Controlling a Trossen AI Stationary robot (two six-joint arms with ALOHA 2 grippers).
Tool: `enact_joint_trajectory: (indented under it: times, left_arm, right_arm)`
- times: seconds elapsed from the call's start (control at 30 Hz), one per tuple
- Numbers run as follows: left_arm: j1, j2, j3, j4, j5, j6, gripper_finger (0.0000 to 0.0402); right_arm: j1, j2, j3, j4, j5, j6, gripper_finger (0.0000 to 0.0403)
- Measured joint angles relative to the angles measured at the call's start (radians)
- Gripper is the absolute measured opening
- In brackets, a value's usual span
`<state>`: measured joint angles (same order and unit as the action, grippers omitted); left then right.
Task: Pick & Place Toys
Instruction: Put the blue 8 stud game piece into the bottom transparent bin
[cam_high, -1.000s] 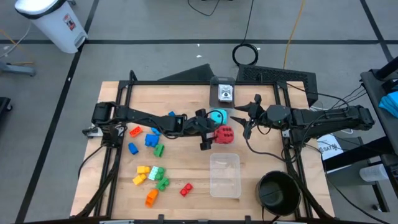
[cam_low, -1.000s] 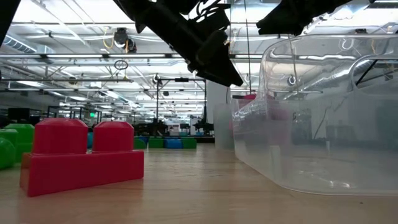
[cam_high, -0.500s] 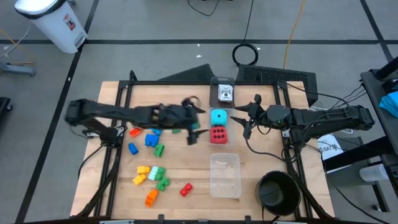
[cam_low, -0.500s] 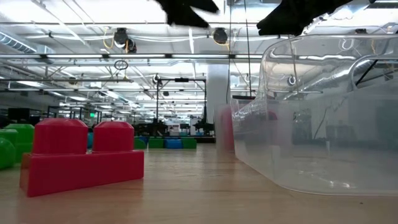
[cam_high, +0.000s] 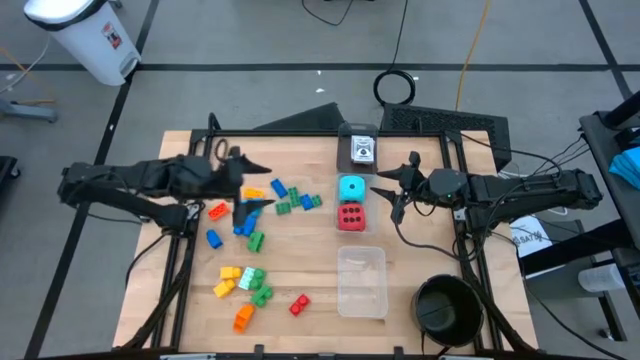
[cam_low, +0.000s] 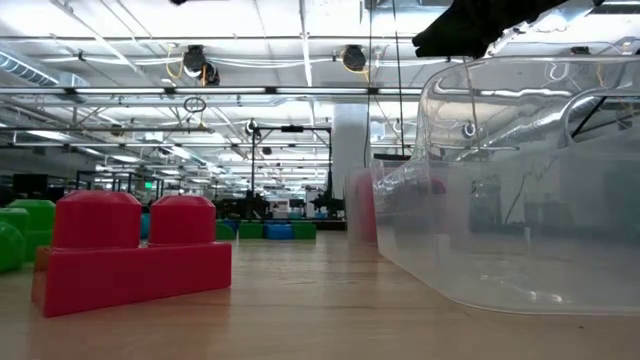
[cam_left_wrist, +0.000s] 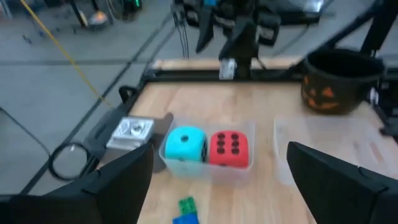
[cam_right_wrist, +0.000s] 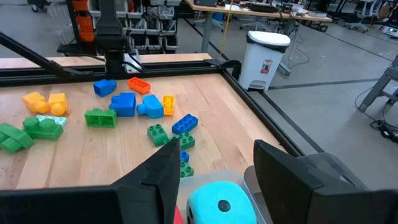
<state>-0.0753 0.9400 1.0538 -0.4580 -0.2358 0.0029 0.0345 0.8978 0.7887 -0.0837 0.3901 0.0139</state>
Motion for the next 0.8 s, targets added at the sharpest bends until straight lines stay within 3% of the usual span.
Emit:
enact_joint_trajectory:
  times: [0.33, 0.57, 0.8]
  left_arm:
    - [0.048, -0.146, -0.415, 0.465, -0.026, -0.038, 0.0368]
    - [0.080, -0.144, -0.562, 0.527, -0.055, -0.145, 0.0367]
    - [0.104, -0.144, -0.652, 0.671, -0.055, -0.127, 0.0367]
  right_arm:
    - [0.000, 0.000, 0.000, 0.001, 0.000, 0.001, 0.0171]
    - [0.000, 0.000, 0.000, 0.001, 0.000, 0.001, 0.0171]
    - [0.000, 0.000, 0.000, 0.001, 0.000, 0.001, 0.0171]
